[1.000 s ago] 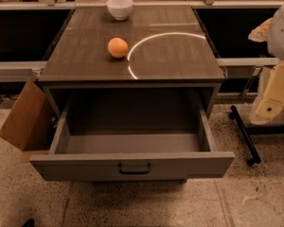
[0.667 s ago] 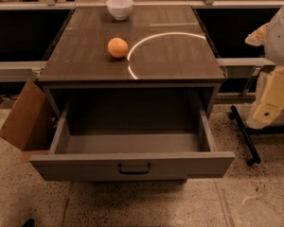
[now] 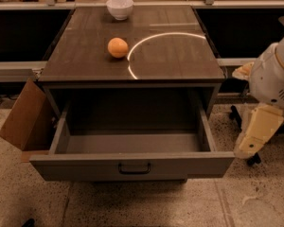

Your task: Close top drawer

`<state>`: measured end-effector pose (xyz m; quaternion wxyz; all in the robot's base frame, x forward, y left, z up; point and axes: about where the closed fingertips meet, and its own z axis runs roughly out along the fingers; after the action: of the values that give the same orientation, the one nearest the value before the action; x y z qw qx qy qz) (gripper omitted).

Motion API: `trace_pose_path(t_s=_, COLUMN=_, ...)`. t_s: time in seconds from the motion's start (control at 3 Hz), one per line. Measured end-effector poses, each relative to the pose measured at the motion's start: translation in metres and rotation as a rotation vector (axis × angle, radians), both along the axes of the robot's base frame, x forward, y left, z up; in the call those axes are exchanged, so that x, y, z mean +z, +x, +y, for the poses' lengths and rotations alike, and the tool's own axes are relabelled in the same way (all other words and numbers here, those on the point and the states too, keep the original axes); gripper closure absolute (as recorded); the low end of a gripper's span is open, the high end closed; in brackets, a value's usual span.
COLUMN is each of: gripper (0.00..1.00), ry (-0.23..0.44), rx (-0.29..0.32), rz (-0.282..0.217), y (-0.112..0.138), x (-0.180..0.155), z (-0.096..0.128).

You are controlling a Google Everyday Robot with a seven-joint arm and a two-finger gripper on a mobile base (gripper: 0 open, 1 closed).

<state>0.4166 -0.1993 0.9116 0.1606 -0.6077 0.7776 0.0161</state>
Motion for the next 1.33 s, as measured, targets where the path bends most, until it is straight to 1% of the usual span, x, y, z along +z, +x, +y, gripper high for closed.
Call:
trace_pose_path(t_s=0.33, gripper=0.00, ry=-0.002, rx=0.000, rz=0.006, y=-0.002, x=-0.003, z=0.000)
trace_pose_path(t_s=0.67, gripper=0.00, ry=0.010, rx=0.040, rz=0.005, y=-0.007, x=-0.011, z=0.009)
trace_pose_path(t_s=1.0, gripper=0.00, ry=0.033, rx=0.132, rz=0.034, y=-0.026, x=-0.053, z=0.028)
trace_pose_path(t_s=1.33, gripper=0.00, ry=0.054, rx=0.204, rz=0.109, y=-0.050, x=-0.115, z=0.044)
